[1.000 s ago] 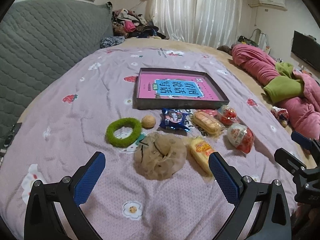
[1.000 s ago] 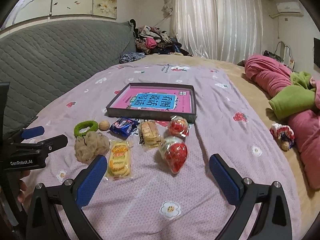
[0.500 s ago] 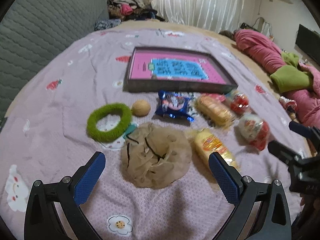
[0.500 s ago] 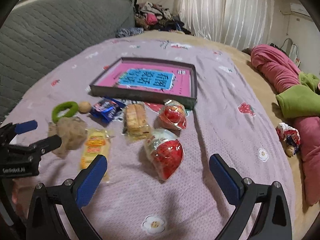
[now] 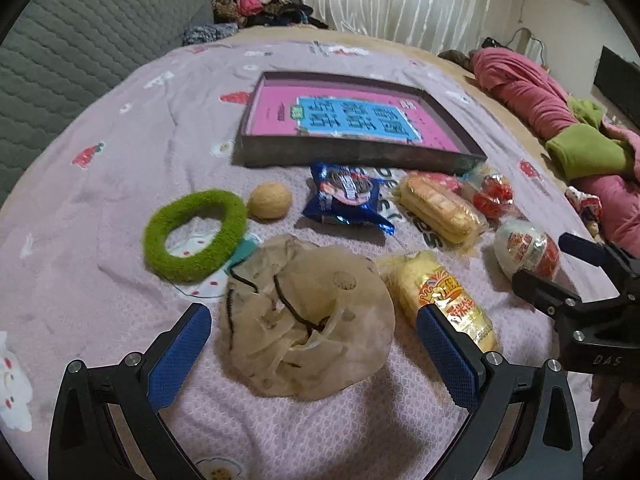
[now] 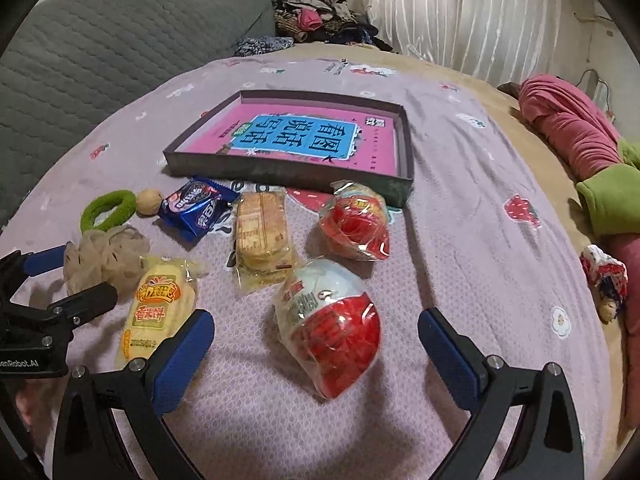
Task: Organize objects
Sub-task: 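Move both tools toward the snacks on the bed cover, then grasp the beige mesh puff with left tool while right tool grasps red egg candy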
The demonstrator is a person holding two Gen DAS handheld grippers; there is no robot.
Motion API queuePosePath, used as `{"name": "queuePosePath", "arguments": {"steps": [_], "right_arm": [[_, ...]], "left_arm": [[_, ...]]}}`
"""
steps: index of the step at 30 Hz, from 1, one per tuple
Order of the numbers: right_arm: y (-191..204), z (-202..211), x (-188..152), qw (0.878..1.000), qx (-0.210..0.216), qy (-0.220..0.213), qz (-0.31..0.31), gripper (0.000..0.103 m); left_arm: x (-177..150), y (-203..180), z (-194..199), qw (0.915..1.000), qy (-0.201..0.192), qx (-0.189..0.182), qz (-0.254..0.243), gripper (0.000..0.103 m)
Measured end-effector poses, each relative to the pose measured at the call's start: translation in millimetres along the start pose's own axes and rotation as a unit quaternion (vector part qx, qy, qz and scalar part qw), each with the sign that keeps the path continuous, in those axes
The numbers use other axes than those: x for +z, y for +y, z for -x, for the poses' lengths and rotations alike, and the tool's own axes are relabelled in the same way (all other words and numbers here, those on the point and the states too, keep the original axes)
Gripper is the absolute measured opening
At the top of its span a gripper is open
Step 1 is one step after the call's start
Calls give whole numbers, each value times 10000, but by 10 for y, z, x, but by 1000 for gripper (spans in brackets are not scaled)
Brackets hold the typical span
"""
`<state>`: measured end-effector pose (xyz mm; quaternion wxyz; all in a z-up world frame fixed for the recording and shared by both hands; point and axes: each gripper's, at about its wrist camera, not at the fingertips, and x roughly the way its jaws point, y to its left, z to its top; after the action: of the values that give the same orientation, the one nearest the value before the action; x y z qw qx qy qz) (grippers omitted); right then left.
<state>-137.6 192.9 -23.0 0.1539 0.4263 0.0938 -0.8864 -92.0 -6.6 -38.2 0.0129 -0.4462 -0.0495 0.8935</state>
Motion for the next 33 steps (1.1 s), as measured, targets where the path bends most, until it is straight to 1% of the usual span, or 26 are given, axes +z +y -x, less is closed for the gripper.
{"name": "queuePosePath", "arguments": {"steps": [2, 3, 4, 5, 7, 8, 9, 10, 11, 13, 15, 17, 19, 20, 22, 24, 26, 33], "right_arm": [[2, -52, 4, 10000, -89, 20, 29, 102], [1, -77, 13, 9999, -118, 20, 34, 102], [-10, -94, 13, 9999, -138, 12, 17, 102], [-19, -109, 16, 9999, -140, 21, -6, 101], [-33, -130, 20, 9999, -103, 7, -41, 93], [-28, -148, 22, 10000, -83, 33, -19, 91], [-21, -159, 19, 9999, -112, 49, 4, 87], [-13, -172, 18, 9999, -134, 56, 26, 82], [3, -186, 14, 9999, -132, 75, 59, 79], [28, -213, 6, 9999, -89, 84, 96, 67], [39, -235, -7, 9999, -24, 100, 114, 61], [41, -241, -22, 9999, 11, 95, 127, 59], [24, -234, -31, 9999, 84, 80, 78, 58], [6, -232, -32, 9998, 145, 88, 42, 58], [-27, -223, -35, 9996, 273, 112, -34, 54], [-42, -200, -33, 9991, 394, 113, -81, 54], [-46, -155, -27, 9986, 511, 91, -140, 53], [2, 5, 2, 9983, 573, -76, -81, 53]], "left_arm": [[-11, 16, -44, 9999, 22, -82, 54, 92], [-17, 41, -72, 9998, 34, -156, 136, 91], [-19, 58, -94, 9995, 45, -253, 184, 86], [-24, 67, -107, 9994, 39, -297, 199, 77], [-28, 67, -135, 9996, 51, -230, 180, 68], [-30, 69, -140, 9996, 50, -223, 180, 67], [-30, 68, -152, 9994, 77, -277, 183, 66], [-28, 74, -149, 9993, 60, -301, 189, 60], [-24, 76, -144, 9994, 29, -295, 184, 55], [-15, 69, -144, 9994, 21, -306, 154, 49], [-14, 78, -156, 9993, 50, -339, 173, 43], [-23, 93, -164, 9989, 35, -425, 203, 34], [-26, 85, -171, 9991, 5, -396, 149, 30], [-28, 87, -170, 9992, 5, -386, 140, 26], [-30, 74, -161, 9994, -30, -342, 109, 22], [-31, 62, -145, 9995, -64, -289, 65, 20], [-25, 69, -134, 9995, -74, -298, 89, 20], [6, 71, -27, 9994, -149, -265, 156, 20]]}}
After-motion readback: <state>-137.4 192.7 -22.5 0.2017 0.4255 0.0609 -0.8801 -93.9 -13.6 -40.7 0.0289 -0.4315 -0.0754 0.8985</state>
